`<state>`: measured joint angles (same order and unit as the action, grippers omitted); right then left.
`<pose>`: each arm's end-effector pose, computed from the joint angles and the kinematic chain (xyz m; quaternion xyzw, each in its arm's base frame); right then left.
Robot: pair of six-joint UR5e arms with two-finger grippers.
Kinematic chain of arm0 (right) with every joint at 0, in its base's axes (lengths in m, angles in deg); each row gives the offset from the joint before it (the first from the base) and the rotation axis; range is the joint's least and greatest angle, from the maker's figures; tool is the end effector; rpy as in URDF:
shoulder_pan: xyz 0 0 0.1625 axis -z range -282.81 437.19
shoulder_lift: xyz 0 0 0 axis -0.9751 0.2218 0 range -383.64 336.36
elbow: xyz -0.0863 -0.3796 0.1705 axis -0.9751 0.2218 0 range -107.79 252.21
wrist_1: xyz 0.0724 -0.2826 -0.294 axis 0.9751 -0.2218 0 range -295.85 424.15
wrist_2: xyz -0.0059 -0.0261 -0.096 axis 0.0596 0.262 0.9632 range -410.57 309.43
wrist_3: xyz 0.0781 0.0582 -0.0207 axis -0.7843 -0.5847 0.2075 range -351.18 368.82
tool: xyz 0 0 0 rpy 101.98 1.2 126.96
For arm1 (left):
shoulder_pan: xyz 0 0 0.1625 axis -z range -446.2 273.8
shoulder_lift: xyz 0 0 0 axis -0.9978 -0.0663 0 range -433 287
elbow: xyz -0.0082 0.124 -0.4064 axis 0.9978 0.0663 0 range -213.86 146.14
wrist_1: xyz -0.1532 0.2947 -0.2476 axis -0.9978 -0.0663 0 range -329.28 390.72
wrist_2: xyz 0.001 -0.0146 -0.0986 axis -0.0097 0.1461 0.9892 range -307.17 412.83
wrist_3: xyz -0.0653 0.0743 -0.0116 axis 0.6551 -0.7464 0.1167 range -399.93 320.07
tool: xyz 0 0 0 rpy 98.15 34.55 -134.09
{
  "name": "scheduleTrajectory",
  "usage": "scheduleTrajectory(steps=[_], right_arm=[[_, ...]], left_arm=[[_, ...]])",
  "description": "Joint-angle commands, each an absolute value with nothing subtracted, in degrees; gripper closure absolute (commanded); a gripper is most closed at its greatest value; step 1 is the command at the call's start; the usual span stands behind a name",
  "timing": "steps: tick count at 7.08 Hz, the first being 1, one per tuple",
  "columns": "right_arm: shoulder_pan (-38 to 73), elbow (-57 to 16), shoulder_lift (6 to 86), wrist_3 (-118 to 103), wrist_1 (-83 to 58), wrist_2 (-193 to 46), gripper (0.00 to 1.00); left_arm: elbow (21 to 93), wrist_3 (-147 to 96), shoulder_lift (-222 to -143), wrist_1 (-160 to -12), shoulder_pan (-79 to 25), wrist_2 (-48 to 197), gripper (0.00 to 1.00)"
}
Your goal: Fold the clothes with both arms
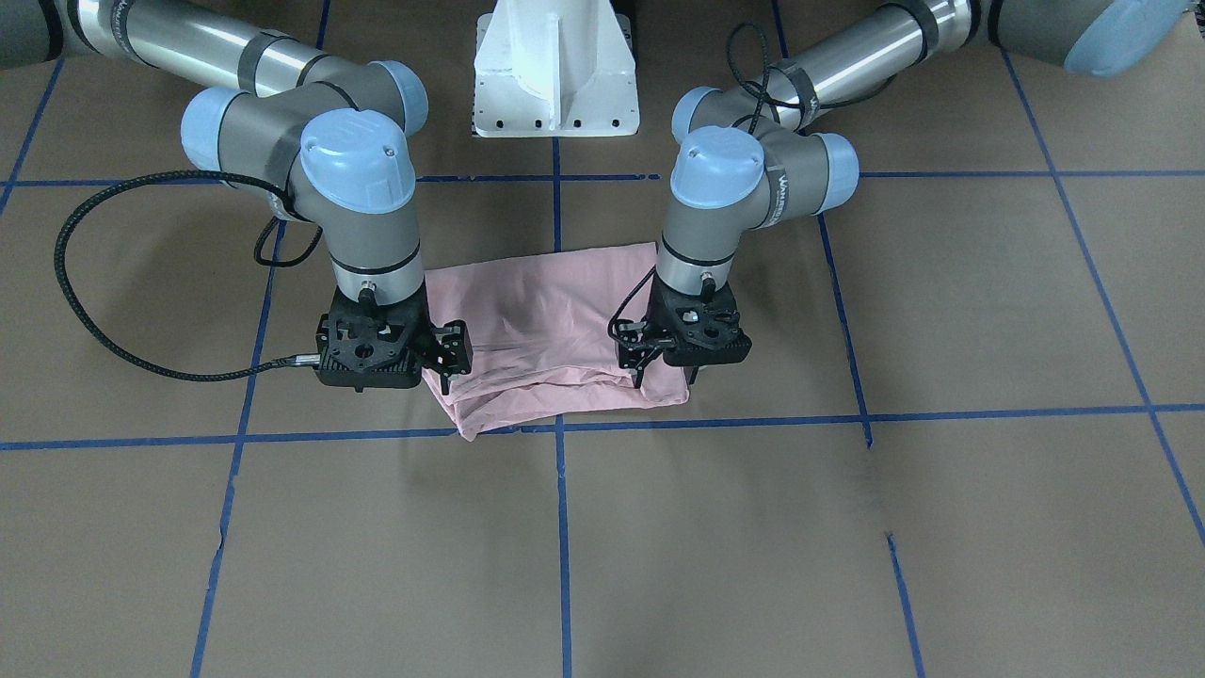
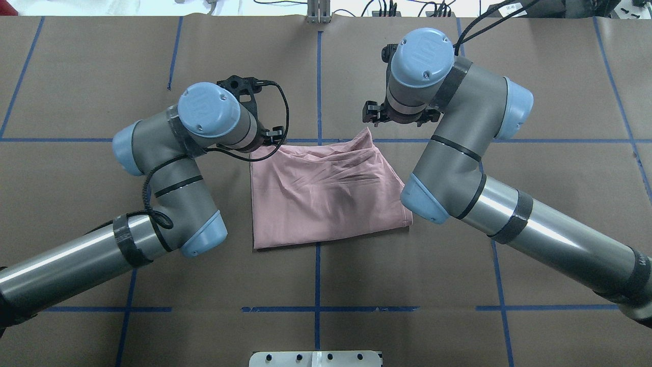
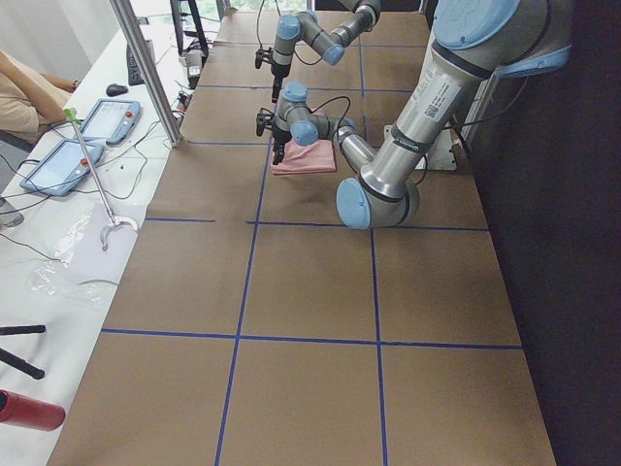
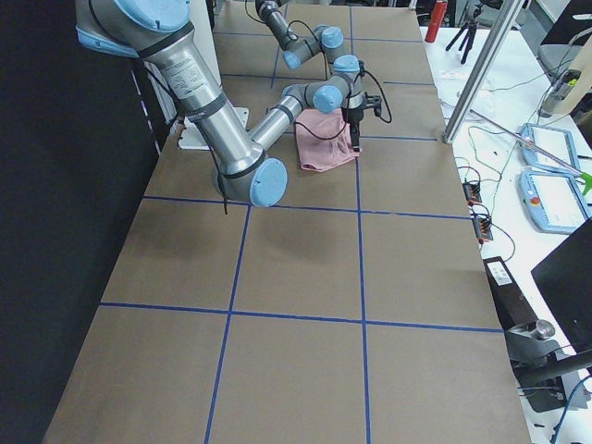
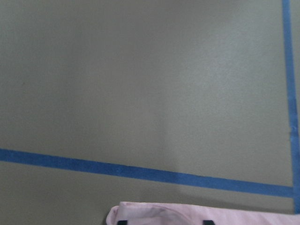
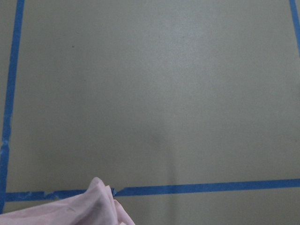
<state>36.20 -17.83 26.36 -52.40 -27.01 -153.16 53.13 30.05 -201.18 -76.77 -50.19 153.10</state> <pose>-0.4642 -0.5512 0.2489 0.1044 -0.3304 0.0634 0.9359 0.5160 -0.5177 0.2509 0.1367 0.4277 -0.0849 0.8895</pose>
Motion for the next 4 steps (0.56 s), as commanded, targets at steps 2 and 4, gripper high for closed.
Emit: scheduleTrajectory(steps=[2, 4], right_arm=[[26.4, -27.0, 30.2, -35.2, -39.9, -160.9, 0.00], [12.4, -29.4, 39.2, -9.0, -42.4, -168.8, 0.00]], left_arm=[[74.7, 8.8, -191.2, -60.2, -42.2, 157.8, 0.00], [80.3, -7.9, -184.9, -55.9, -33.0, 162.0, 0.00]])
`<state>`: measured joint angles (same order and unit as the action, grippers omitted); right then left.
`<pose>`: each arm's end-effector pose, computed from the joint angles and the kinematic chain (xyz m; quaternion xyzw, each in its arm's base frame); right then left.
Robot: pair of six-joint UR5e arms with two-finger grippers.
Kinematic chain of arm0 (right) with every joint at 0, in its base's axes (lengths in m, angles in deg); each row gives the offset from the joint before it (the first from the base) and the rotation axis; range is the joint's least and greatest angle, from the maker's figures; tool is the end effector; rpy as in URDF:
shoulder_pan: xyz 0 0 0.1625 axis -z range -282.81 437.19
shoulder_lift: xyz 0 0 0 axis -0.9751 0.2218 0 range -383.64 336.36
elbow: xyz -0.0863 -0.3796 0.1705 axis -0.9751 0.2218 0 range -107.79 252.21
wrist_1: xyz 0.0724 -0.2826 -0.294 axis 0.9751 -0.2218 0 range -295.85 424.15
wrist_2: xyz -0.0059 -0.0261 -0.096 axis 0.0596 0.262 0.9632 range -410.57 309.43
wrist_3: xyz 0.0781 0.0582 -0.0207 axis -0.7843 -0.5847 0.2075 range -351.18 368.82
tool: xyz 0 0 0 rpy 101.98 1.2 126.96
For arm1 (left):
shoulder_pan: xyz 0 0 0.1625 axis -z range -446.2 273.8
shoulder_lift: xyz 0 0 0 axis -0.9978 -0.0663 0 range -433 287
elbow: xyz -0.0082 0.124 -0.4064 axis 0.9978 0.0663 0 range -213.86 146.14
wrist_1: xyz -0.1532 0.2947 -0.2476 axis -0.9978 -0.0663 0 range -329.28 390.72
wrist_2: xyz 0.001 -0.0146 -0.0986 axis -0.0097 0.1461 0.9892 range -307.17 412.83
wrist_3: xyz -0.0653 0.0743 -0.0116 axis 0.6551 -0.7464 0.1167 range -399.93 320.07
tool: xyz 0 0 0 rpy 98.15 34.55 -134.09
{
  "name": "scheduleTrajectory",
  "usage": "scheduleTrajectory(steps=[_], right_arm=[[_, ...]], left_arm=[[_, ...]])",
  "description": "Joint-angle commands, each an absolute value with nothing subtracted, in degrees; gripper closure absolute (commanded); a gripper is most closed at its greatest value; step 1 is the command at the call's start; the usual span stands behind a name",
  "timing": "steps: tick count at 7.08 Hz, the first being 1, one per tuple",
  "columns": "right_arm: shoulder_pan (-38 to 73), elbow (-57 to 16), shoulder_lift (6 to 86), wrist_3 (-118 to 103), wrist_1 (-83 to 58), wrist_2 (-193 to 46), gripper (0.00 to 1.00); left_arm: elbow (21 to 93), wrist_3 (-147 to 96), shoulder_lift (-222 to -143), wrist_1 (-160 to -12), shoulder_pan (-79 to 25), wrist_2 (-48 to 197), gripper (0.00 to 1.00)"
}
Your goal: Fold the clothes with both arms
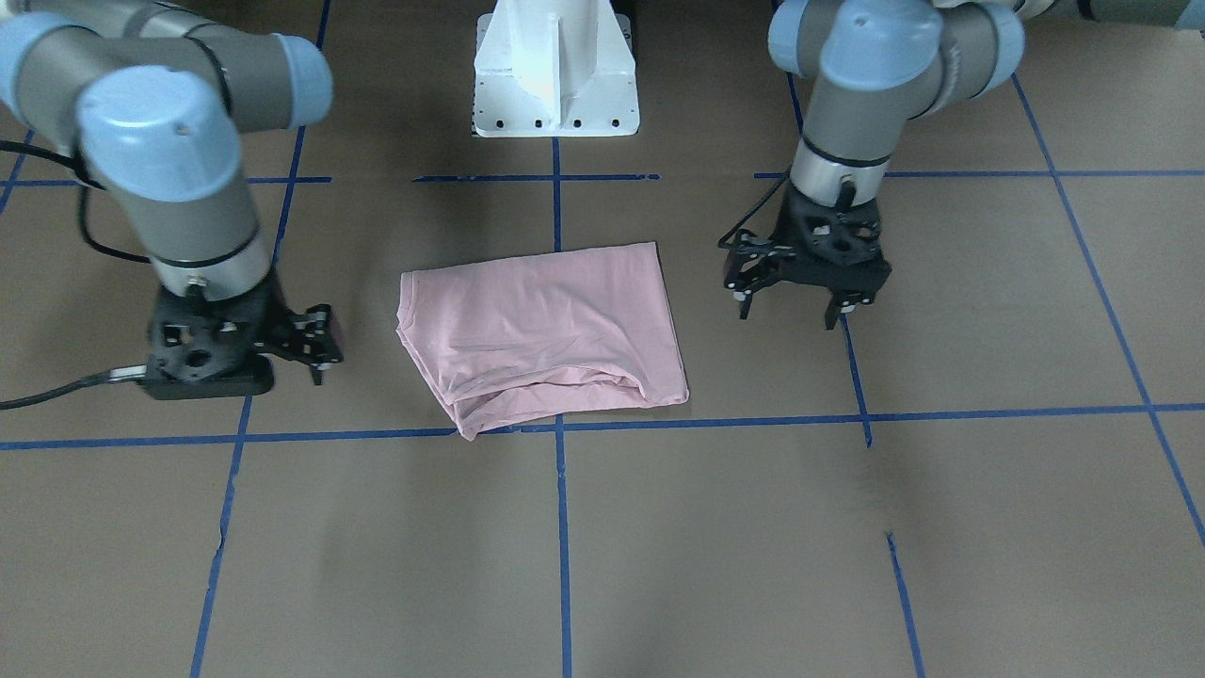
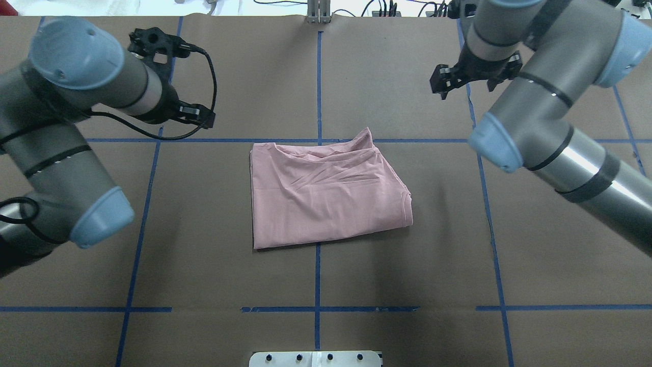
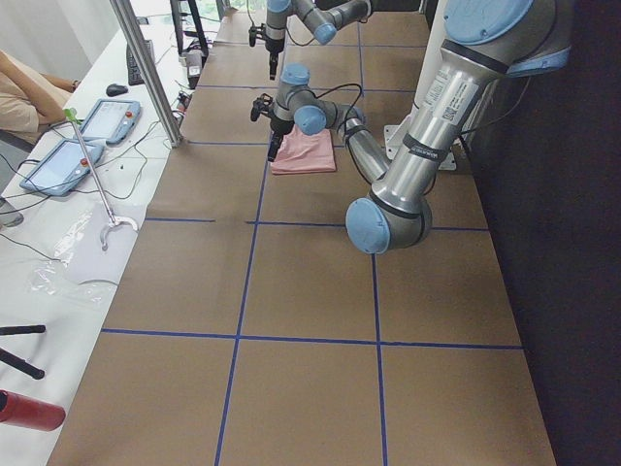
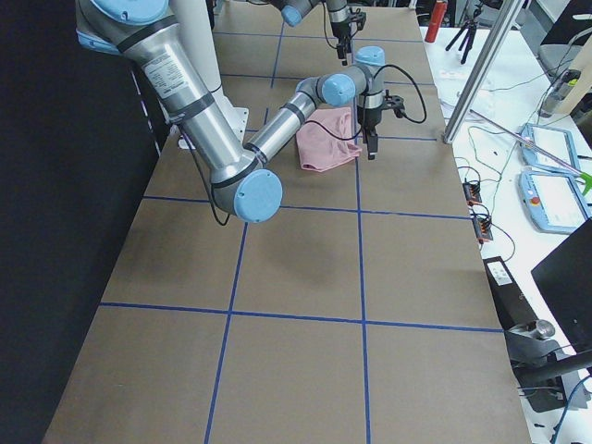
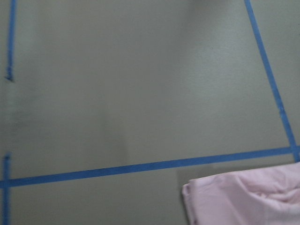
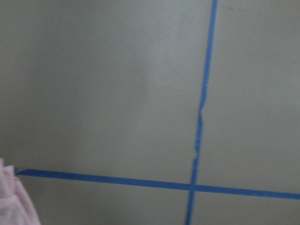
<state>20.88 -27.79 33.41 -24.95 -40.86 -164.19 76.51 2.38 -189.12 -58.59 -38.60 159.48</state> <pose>-0.2822 -0.5918 0.2859 0.0862 -0.2963 -0.0488 0.9499 0.3240 -0.5100 0.2547 0.1947 0.3580 0.0570 0.9114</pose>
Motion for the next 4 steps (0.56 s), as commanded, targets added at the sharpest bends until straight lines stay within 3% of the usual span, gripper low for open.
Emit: scheduleTrajectory(steps=[1, 4], right_arm=[[5.1, -28.8, 44.5, 5.5, -42.5, -170.8, 0.00], [-7.0, -29.4, 60.9, 15.7, -41.5, -176.6, 0.00]], left_arm=[[80.3, -17.6, -181.4, -56.0, -27.1, 164.9, 0.00], [79.8, -37.6, -168.8, -56.8, -10.8, 173.1, 0.00]])
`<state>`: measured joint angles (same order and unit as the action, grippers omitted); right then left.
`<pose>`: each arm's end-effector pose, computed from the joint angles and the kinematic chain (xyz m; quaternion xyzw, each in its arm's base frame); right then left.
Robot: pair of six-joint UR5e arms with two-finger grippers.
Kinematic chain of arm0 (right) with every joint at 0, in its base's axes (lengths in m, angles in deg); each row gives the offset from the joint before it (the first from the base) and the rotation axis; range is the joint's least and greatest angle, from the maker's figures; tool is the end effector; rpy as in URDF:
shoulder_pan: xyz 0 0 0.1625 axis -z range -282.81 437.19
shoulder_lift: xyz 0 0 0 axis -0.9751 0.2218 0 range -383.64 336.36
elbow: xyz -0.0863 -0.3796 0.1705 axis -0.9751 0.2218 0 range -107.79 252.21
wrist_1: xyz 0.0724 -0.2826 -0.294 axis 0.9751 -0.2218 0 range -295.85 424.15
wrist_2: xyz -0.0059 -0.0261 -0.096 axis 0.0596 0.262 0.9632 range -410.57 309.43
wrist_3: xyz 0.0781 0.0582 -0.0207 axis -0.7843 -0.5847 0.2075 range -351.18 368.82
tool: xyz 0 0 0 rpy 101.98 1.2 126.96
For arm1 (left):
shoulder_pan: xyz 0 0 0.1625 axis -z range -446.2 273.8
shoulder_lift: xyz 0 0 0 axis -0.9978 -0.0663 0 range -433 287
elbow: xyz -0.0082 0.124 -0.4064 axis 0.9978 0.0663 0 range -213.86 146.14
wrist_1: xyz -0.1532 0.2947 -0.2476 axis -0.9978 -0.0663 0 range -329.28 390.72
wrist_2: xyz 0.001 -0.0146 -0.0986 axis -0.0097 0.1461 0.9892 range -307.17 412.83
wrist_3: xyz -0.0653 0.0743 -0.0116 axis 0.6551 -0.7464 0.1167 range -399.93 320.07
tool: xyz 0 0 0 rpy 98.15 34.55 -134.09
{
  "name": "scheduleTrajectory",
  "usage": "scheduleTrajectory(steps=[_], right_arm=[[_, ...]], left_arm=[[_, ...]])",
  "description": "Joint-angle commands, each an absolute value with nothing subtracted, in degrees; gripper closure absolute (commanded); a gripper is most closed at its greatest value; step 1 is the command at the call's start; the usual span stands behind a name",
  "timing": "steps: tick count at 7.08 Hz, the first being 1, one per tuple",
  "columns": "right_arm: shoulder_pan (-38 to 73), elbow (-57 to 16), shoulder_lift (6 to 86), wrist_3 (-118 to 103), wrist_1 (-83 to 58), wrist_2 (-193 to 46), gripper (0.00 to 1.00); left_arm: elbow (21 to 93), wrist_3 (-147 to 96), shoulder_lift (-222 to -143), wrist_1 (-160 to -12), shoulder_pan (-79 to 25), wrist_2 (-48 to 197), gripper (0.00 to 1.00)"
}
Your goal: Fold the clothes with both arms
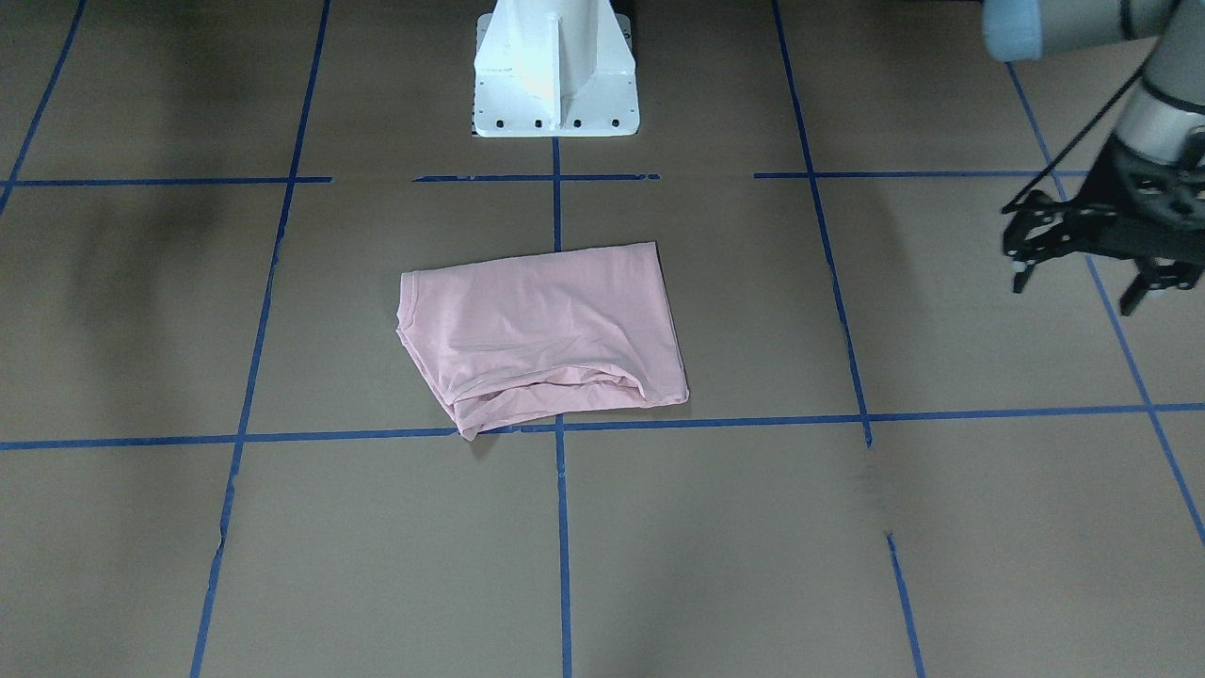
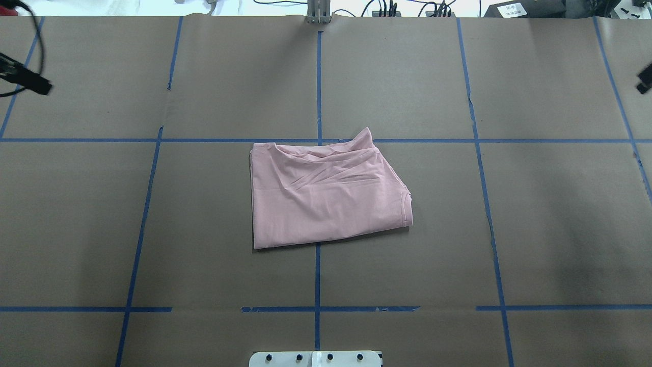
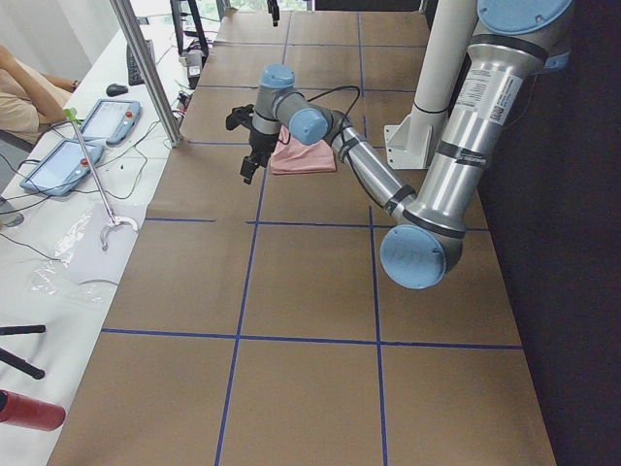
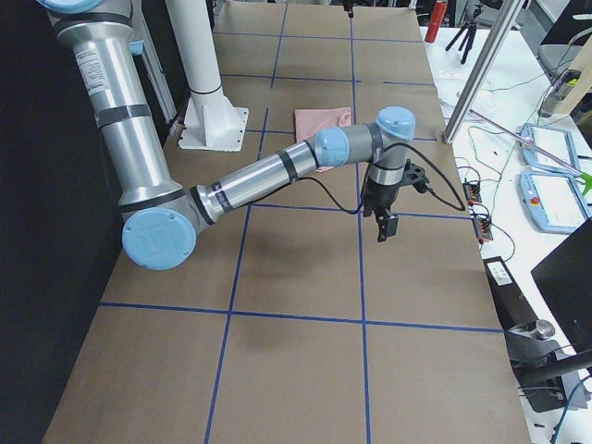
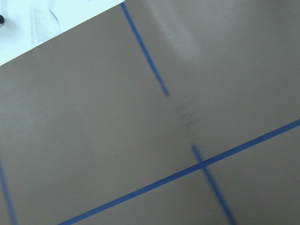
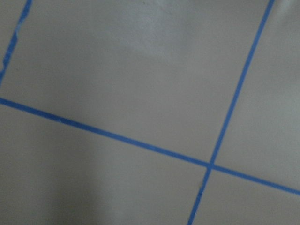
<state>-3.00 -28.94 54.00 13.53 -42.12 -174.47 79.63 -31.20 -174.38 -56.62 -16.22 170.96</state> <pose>-0.0187 -0.5649 0.4907 0.0473 -0.2933 -0.1389 0.9447 0.1028 -0.5339 0.3761 0.2027 0.2930 0.1587 0.9208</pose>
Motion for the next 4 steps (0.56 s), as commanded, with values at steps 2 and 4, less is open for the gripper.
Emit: scheduleTrajectory(steps=[2, 4], right_arm=[[-9.2, -28.8, 67.0, 15.8, -39.0, -176.6, 0.00], [-9.4, -28.5, 71.9, 15.6, -34.1, -180.4, 0.00]], left_arm=[[73.1, -28.0, -164.7, -57.3, -10.4, 171.8, 0.00], [70.4, -29.5, -163.1, -59.2, -2.8, 177.6, 0.00]])
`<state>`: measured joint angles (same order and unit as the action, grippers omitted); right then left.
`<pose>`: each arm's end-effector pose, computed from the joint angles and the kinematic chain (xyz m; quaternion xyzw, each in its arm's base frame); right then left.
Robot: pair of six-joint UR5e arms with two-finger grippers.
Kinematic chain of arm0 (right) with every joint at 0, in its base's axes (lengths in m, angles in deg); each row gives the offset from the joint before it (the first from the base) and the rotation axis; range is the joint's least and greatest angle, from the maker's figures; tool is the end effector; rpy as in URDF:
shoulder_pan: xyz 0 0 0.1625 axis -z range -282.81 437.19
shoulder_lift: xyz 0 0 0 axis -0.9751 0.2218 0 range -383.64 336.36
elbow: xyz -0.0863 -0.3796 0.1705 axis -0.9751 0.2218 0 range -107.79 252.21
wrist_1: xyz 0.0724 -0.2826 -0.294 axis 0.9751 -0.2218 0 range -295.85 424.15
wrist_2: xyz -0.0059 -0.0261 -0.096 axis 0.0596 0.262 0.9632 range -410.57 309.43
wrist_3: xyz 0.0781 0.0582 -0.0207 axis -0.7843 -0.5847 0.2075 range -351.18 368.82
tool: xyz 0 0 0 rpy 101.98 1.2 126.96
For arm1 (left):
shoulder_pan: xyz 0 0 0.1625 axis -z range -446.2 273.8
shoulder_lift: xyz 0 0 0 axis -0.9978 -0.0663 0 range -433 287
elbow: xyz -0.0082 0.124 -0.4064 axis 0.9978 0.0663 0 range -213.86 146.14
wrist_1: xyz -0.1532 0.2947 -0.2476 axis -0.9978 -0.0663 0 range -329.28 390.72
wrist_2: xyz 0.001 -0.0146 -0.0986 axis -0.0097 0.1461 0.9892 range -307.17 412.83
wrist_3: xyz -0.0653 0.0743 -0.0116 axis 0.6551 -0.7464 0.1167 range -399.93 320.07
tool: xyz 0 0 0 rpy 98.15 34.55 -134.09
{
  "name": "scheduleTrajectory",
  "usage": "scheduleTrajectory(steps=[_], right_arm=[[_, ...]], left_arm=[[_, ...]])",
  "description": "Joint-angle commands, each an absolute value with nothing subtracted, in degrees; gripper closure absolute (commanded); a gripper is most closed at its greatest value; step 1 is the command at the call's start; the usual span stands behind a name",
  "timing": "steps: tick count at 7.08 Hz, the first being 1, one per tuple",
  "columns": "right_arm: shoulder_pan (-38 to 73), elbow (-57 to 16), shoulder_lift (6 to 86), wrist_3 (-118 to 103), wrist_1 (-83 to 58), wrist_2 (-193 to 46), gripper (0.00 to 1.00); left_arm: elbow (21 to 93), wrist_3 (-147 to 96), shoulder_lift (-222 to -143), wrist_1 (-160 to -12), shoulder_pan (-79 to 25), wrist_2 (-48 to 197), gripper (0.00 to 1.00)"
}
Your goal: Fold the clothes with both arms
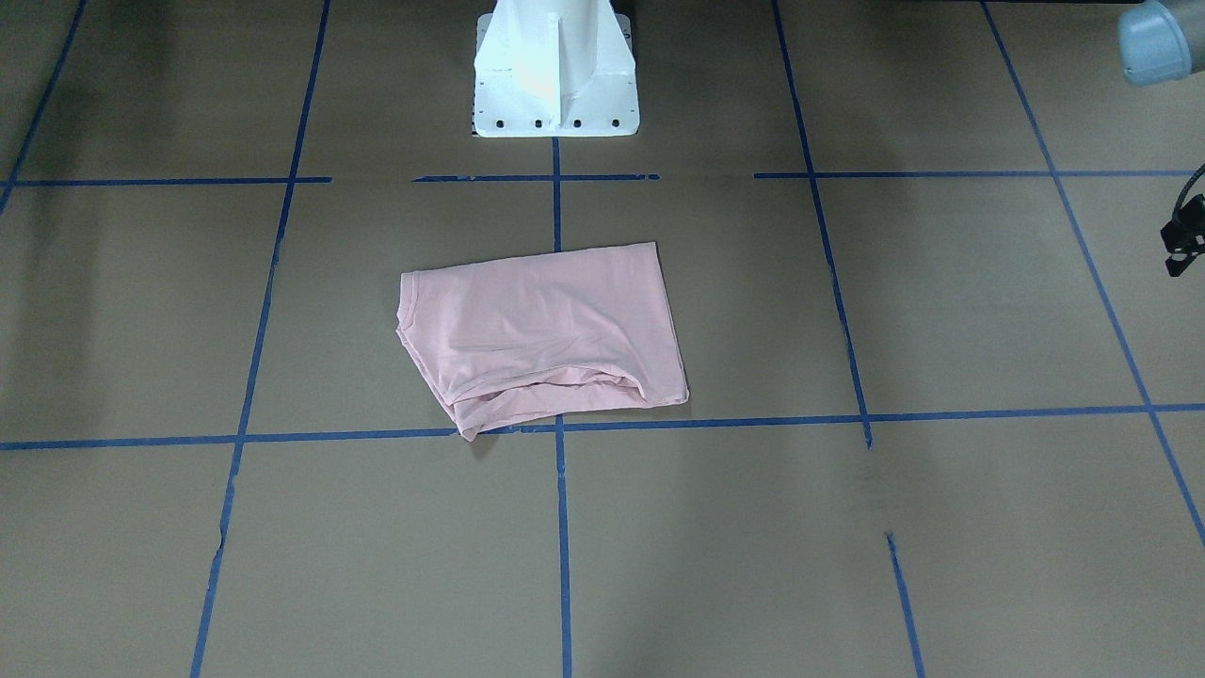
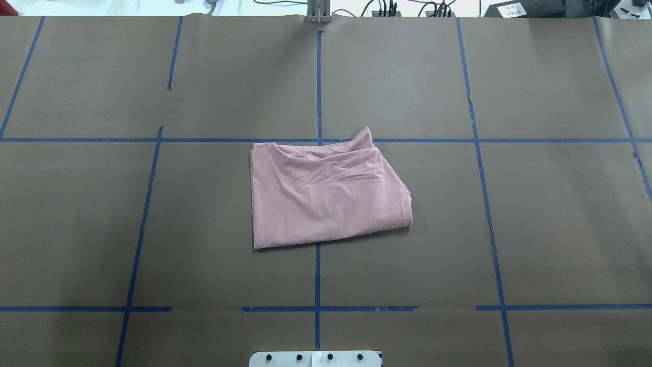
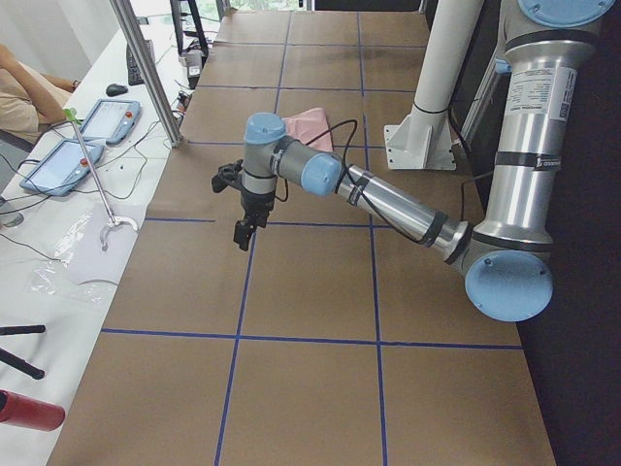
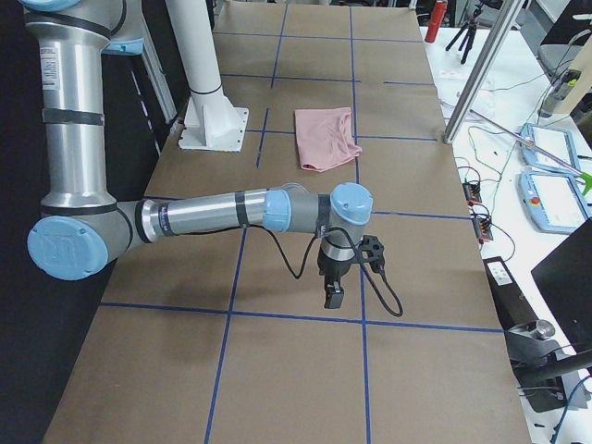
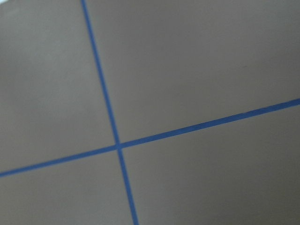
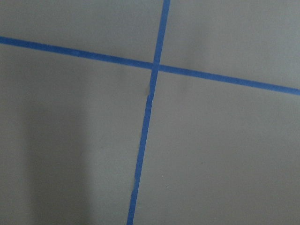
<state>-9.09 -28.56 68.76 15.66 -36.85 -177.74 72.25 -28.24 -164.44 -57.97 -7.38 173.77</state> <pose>0.0428 -0.4698 0.6139 -0.0132 -0.3191 -0.0800 0.9443 0.0174 -0.5106 0.5232 0.0811 0.2858 0.0334 0.9543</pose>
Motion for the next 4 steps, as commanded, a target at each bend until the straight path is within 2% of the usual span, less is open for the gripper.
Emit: scheduleTrajectory(steps=[1, 3, 4], right_arm=[[-9.9, -28.6, 72.6, 15.6, -33.4, -180.6, 0.00], [-9.9, -28.6, 72.7, 15.5, -33.4, -180.6, 0.00], [-9.9, -28.6, 72.7, 15.6, -33.4, -180.6, 0.00]], left_arm=[[68.2, -40.9, -160.1, -60.3, 3.6, 180.8, 0.00], [63.5, -45.3, -155.8, -63.8, 9.1, 187.8, 0.00], [64.0, -44.1, -155.1, -65.4, 9.2, 188.2, 0.00]])
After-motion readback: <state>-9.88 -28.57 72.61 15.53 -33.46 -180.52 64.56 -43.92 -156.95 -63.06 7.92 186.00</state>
